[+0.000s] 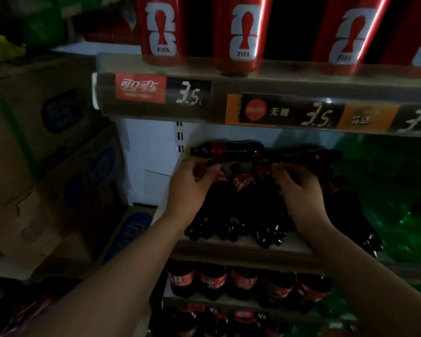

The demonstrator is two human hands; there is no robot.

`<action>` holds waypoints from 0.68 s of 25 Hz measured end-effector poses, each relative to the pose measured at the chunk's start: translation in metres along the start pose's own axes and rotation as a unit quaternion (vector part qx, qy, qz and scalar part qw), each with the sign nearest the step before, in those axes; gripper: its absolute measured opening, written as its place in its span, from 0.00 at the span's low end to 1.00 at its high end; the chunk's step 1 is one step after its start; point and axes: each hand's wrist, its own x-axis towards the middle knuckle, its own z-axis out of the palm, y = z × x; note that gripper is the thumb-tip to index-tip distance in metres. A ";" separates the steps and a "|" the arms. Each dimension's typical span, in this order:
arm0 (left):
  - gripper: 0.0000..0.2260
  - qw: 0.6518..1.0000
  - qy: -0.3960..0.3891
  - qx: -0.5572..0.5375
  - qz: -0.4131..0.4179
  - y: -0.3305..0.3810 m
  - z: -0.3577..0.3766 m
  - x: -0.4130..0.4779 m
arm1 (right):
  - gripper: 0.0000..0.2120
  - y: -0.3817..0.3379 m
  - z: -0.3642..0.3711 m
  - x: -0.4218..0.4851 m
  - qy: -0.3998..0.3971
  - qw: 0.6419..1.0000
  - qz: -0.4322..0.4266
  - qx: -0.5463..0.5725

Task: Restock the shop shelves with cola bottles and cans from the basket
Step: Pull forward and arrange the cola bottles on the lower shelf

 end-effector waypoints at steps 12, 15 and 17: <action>0.38 0.971 -0.033 0.213 -0.100 -0.057 0.008 0.147 | 0.18 0.029 -0.015 0.134 -0.069 0.995 -0.055 -0.042; 0.30 0.970 -0.053 0.166 -0.168 -0.058 0.018 0.161 | 0.22 0.042 -0.023 0.171 -0.029 0.986 -0.018 -0.165; 0.25 0.958 -0.087 0.194 -0.195 -0.066 0.024 0.168 | 0.23 0.044 -0.022 0.183 -0.063 0.935 -0.028 -0.349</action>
